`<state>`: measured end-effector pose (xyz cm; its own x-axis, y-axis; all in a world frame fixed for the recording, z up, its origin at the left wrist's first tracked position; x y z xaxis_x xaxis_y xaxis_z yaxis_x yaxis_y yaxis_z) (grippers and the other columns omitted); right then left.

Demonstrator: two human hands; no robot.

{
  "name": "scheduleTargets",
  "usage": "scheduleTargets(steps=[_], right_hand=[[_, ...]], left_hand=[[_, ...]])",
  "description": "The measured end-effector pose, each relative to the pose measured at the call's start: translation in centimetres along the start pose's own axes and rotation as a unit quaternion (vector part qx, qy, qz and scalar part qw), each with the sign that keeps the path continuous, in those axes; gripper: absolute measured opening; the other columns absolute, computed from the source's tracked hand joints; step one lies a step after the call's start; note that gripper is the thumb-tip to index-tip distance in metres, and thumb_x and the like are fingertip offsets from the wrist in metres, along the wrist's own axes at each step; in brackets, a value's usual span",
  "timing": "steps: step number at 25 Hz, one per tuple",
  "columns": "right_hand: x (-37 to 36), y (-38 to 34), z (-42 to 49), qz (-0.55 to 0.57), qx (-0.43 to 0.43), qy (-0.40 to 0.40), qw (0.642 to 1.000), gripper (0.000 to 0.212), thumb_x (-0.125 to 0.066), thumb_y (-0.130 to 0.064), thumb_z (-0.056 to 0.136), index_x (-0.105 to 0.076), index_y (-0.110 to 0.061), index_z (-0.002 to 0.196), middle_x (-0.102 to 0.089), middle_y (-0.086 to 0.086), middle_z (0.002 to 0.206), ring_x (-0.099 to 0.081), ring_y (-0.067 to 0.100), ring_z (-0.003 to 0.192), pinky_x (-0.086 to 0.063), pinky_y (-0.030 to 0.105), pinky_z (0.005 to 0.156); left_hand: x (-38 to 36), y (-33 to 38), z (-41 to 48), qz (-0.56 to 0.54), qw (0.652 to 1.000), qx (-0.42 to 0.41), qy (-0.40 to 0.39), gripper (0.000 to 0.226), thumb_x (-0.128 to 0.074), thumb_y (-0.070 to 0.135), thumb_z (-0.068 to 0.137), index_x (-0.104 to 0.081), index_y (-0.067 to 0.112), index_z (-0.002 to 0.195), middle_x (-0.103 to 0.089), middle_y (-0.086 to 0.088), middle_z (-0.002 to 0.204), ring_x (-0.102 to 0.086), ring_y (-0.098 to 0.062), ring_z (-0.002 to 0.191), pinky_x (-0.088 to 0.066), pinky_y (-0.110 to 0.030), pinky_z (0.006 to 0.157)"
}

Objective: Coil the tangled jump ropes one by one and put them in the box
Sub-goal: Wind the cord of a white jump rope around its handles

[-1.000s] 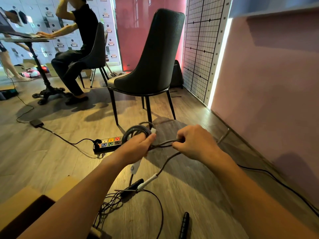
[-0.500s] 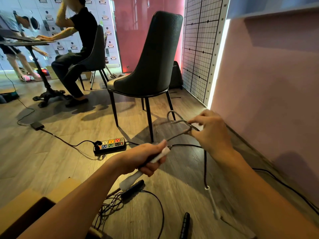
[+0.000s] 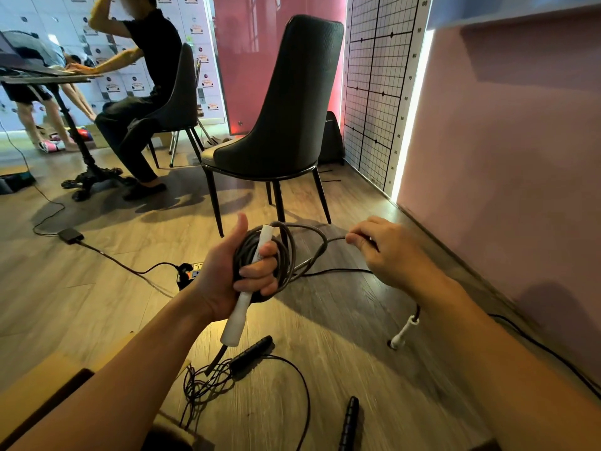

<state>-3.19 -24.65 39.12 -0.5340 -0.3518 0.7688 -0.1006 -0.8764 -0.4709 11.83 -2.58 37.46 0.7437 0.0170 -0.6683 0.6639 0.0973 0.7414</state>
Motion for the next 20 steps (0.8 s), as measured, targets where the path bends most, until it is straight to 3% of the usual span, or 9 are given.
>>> scheduleTargets(steps=[3,7,10,14,20], right_hand=[[-1.0,0.5,0.4,-0.017,-0.058,-0.01,0.998,0.025,-0.047,-0.028,0.103,-0.066,-0.016,0.093,-0.058,-0.005,0.087,-0.051,0.004,0.072,-0.036,0.01,0.056],[-0.4,1.1,0.5,0.0,-0.108,0.034,0.994,0.028,-0.043,-0.031,0.105,-0.064,-0.021,0.088,-0.057,-0.007,0.069,-0.054,0.015,0.063,-0.037,0.027,0.052],[0.1,1.2,0.2,0.036,-0.058,0.018,0.998,0.018,-0.054,-0.039,0.1,-0.066,-0.028,0.108,-0.061,-0.011,0.072,-0.057,0.007,0.063,-0.046,0.025,0.056],[-0.1,1.2,0.1,0.039,-0.006,0.015,0.999,0.012,-0.058,-0.028,0.099,-0.07,-0.023,0.101,-0.062,-0.011,0.089,-0.057,0.004,0.081,-0.044,0.019,0.067],[-0.4,0.2,-0.1,0.02,-0.083,0.006,0.996,0.038,-0.038,-0.029,0.107,-0.061,-0.015,0.08,-0.051,-0.007,0.067,-0.05,0.006,0.06,-0.032,0.012,0.049]], left_hand=[[-0.1,0.0,0.1,0.024,0.998,-0.019,0.056,0.069,-0.024,0.07,0.097,-0.055,0.013,0.076,-0.035,0.006,0.048,-0.025,-0.008,0.037,-0.043,-0.026,0.052],[0.0,0.1,0.2,0.05,0.989,-0.036,0.133,0.067,-0.025,0.069,0.096,-0.053,0.014,0.072,-0.037,0.007,0.045,-0.027,-0.006,0.034,-0.039,-0.026,0.05],[0.0,0.1,0.1,0.054,0.979,-0.051,0.191,0.064,-0.03,0.069,0.095,-0.052,0.014,0.071,-0.033,0.007,0.046,-0.029,-0.006,0.033,-0.04,-0.026,0.048],[-0.3,0.2,0.1,0.052,0.967,-0.073,0.237,0.063,-0.032,0.07,0.094,-0.052,0.015,0.071,-0.031,0.006,0.048,-0.026,-0.007,0.035,-0.039,-0.026,0.048],[-0.4,0.1,0.5,0.046,0.951,-0.094,0.292,0.063,-0.034,0.072,0.093,-0.051,0.015,0.073,-0.03,0.006,0.051,-0.025,-0.007,0.036,-0.038,-0.026,0.051]])
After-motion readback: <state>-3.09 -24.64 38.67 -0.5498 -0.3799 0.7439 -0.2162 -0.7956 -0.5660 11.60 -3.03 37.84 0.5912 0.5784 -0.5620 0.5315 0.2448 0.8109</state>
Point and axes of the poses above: each hand's wrist, its own z-axis towards the middle knuckle, its own x-axis out of the back of the hand, y = z × x, the point moved 1 cm from there along z, towards the middle knuckle
